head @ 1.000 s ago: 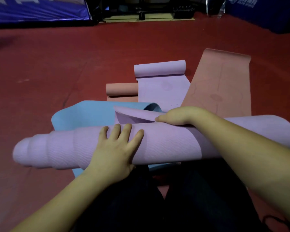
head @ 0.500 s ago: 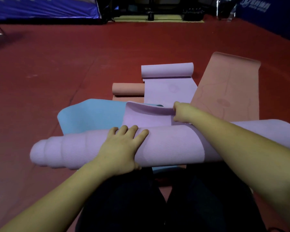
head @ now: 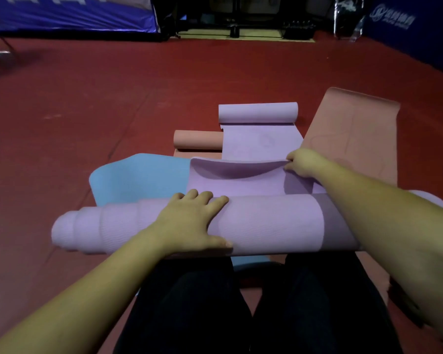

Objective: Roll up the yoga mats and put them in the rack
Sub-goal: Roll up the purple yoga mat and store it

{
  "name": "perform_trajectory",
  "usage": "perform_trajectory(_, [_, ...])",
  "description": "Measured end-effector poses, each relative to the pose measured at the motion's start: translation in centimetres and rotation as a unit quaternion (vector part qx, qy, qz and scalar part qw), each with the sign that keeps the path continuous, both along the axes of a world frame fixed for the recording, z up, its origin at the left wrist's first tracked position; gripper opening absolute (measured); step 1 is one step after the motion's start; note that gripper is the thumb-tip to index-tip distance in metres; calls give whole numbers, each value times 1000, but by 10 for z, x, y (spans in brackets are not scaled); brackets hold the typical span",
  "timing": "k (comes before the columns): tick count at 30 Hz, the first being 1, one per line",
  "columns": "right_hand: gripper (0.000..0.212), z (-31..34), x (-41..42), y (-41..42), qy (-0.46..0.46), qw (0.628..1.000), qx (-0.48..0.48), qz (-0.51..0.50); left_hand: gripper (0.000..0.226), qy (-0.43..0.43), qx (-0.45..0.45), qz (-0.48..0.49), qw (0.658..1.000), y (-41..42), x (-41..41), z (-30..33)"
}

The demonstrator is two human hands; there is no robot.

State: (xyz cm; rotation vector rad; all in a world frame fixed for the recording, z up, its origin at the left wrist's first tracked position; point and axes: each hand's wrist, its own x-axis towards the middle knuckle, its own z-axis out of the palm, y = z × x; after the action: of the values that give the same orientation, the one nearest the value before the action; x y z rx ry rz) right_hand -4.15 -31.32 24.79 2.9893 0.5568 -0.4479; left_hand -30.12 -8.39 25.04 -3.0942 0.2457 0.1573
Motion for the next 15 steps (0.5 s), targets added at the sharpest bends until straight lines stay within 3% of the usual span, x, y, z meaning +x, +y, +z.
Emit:
perform_trajectory(5, [26,23,-8,-16,7,992,120,37,95,27,-35,49,998,3,24,2])
perform_trajectory(7, [24,27,-17,-24,23,989,134,60,90,28,-27,57,998,4,36,1])
perform_trajectory(11, [25,20,-41,-43,56,985,144,77,60,10,-15,53,998,8,57,-3])
perform_trajectory(15, [26,6,-58,-53,12,983,161,88,50,-38,-105,60,992,17,69,-7])
